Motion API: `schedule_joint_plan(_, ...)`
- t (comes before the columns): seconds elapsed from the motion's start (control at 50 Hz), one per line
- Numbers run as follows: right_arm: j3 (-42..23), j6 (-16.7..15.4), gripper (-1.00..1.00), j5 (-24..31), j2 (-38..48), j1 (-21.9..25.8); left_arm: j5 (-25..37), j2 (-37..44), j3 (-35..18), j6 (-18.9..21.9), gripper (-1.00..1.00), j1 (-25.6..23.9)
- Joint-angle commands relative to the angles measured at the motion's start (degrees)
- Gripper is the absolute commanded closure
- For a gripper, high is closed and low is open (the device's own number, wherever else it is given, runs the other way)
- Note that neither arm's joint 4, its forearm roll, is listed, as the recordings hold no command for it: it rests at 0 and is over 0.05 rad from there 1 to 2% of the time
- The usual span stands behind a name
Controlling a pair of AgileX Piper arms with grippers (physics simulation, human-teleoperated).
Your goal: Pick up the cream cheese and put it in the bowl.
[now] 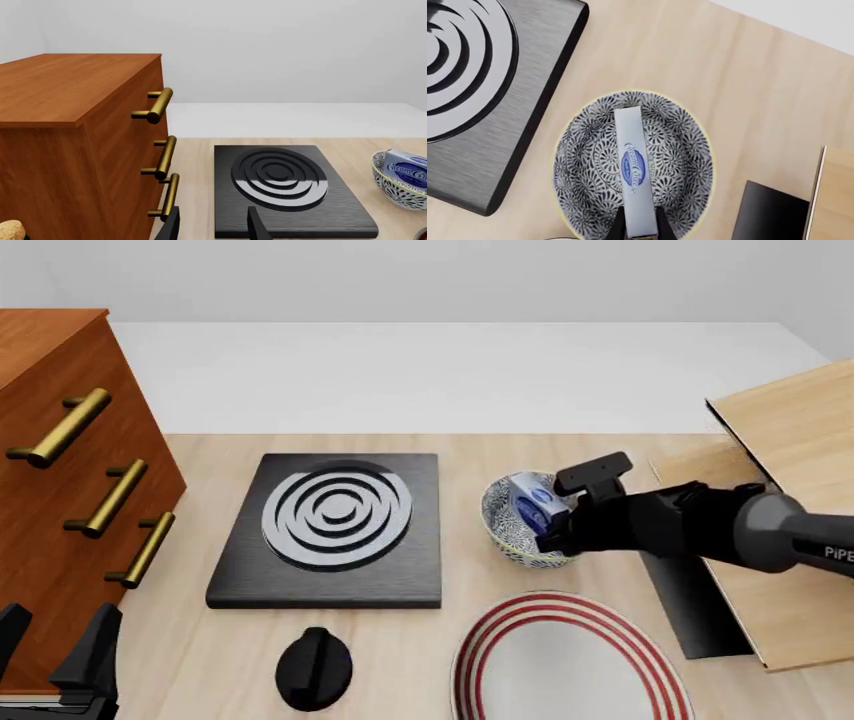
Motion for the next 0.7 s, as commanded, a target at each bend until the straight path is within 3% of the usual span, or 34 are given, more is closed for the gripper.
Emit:
schedule_joint_plan(0.02, 0.22, 1.04, 1.00, -0.71, -0.15, 0.14, 0.00, 0.00, 0.00, 0.00, -1.00, 0.00)
schedule_joint_plan(0.28, 0.32, 1.13, 1.00, -0.64, -0.33, -0.12, 0.00, 0.00, 0.00, 0.00, -1.00, 0.00)
schedule_joint_plan(0.3, 0.37, 1.34, -1.00, -0.63, -0.37, -0.01, 0.00, 0.00, 0.00, 0.00, -1.00, 0.00)
schedule_joint_plan(0.7, -2.10, 0.87, -1.00, 3.34, -3.43, 0.50, 0.00, 0.00, 0.00, 0.00, -1.00, 0.00)
